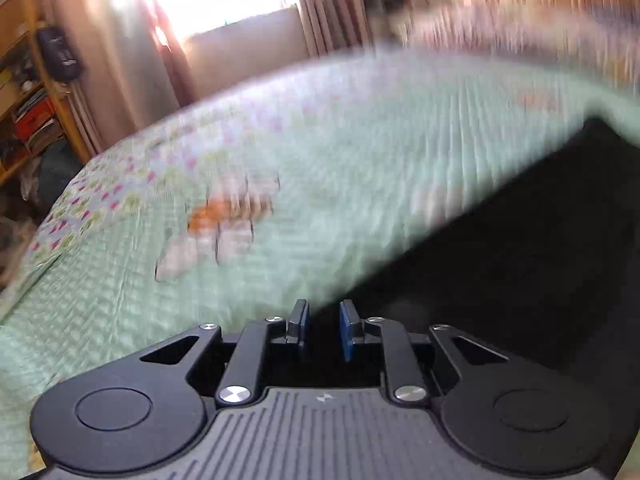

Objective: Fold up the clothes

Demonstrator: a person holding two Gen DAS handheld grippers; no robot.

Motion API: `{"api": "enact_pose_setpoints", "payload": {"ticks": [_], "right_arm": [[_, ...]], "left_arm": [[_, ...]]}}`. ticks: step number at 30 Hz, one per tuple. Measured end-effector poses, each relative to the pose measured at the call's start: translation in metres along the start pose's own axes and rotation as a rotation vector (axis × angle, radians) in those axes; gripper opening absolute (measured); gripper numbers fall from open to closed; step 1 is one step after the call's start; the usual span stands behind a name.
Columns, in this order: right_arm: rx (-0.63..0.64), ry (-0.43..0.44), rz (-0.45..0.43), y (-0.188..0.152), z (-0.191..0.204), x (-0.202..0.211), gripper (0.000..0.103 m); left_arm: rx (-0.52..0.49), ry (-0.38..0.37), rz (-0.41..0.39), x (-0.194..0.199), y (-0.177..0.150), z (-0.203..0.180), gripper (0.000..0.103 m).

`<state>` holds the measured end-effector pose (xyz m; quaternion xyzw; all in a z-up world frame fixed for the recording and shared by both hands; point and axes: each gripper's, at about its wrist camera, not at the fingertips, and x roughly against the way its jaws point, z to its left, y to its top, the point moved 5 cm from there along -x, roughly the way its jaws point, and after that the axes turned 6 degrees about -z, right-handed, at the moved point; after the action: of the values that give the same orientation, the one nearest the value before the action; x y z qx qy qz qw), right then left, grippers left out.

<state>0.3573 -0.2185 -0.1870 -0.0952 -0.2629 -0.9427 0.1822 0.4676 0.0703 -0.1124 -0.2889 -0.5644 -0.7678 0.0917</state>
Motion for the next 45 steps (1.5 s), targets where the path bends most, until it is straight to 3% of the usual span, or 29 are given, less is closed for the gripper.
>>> {"api": "enact_pose_setpoints", "payload": {"ticks": [2,4,7,14,15,16,18,22,25,28,32,33,34,35,37,39,41,42,43,45], "right_arm": [[-0.004,0.003,0.002,-0.001,0.000,-0.001,0.002],[-0.006,0.006,0.003,-0.001,0.001,-0.002,0.002],[-0.003,0.010,0.005,-0.002,0.002,-0.002,0.002],[-0.002,0.014,0.008,-0.004,-0.007,0.003,0.002],[0.000,0.013,0.008,-0.005,-0.008,0.003,0.002],[0.000,0.014,0.008,-0.005,-0.008,0.002,0.002],[0.000,0.015,0.007,-0.005,-0.010,0.002,0.002],[-0.001,0.017,0.005,-0.005,-0.017,0.002,0.002],[0.013,0.012,0.003,-0.006,-0.014,0.000,0.003],[0.005,0.018,0.005,-0.005,-0.015,-0.001,0.003],[0.006,0.015,0.010,-0.004,-0.016,-0.003,0.002],[0.009,0.011,0.012,-0.004,-0.015,-0.004,0.000],[0.005,0.008,0.014,-0.003,-0.017,-0.004,0.000],[0.001,0.006,0.014,-0.002,-0.018,-0.004,0.000],[0.002,0.004,0.003,0.002,-0.019,-0.001,0.000],[0.002,0.002,-0.009,0.005,-0.020,0.001,0.000],[-0.008,0.005,-0.028,0.008,-0.020,0.006,0.009],[-0.010,-0.005,-0.055,0.012,-0.018,0.014,0.023],[-0.012,-0.014,-0.083,0.016,-0.016,0.021,0.031],[-0.013,-0.025,-0.136,0.026,-0.010,0.041,0.068]], "left_arm": [[-0.033,-0.032,0.036,-0.008,0.000,0.004,0.024],[-0.091,-0.108,0.101,-0.019,-0.006,0.003,0.039],[-0.164,-0.115,0.126,-0.022,-0.013,-0.001,0.055],[-0.179,-0.196,0.184,-0.023,-0.013,-0.003,0.063],[-0.172,-0.205,0.186,-0.024,-0.012,-0.003,0.058],[-0.167,-0.214,0.187,-0.025,-0.010,-0.004,0.041],[-0.226,-0.191,0.181,-0.022,-0.010,-0.013,0.018],[-0.431,-0.054,0.153,-0.015,-0.014,-0.042,0.010],[-0.505,0.080,0.100,-0.027,-0.009,-0.047,0.010],[-0.428,0.134,0.096,-0.045,-0.008,-0.032,0.010],[-0.260,0.034,0.097,-0.038,-0.010,-0.009,0.012],[-0.217,0.005,0.103,-0.033,-0.009,-0.002,0.021],[-0.227,0.038,0.102,-0.029,-0.009,0.001,0.039],[-0.236,0.072,0.100,-0.024,-0.008,0.004,0.046],[-0.264,0.120,0.069,-0.006,-0.007,0.008,0.048],[-0.207,0.155,0.017,0.020,-0.006,0.011,0.047],[-0.139,0.174,-0.049,0.052,-0.005,0.007,0.046],[-0.133,0.160,-0.087,0.070,-0.006,-0.001,0.046],[-0.149,0.139,-0.117,0.088,-0.008,-0.013,0.046],[-0.193,0.069,-0.131,0.112,-0.014,-0.040,0.054]]}}
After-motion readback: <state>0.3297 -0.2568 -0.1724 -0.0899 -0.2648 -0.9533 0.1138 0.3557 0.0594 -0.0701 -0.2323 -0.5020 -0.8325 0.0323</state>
